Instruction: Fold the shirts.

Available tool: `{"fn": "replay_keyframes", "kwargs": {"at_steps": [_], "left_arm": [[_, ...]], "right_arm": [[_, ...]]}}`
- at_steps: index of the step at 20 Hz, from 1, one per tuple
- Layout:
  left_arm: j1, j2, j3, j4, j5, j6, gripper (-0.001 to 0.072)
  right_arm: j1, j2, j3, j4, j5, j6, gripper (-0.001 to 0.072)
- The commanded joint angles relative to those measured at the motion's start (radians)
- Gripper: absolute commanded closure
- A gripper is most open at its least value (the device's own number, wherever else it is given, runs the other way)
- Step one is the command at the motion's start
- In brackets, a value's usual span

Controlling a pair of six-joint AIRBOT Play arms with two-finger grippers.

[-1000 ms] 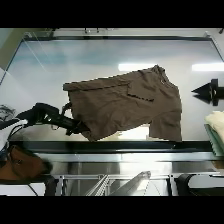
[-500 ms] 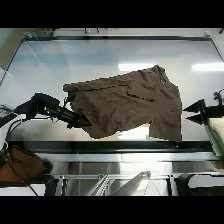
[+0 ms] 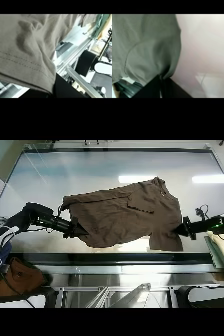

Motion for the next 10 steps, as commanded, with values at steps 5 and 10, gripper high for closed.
{"fn": "replay_keyframes", "kwargs": {"at_steps": [5,10], "left_arm": [[0.034,0.230,0.120,-0.289,0.193,0.168,0.0689],[0.074,0.678,0.528,-0.372,0.148,0.171,0.0687]], "right_arm": [[0.010,0.325,-0.001,0.849,0.407,-0.373,0.0686],[-0.126,0.963,0.031,1.114,0.225,-0.418,0.0687]]}}
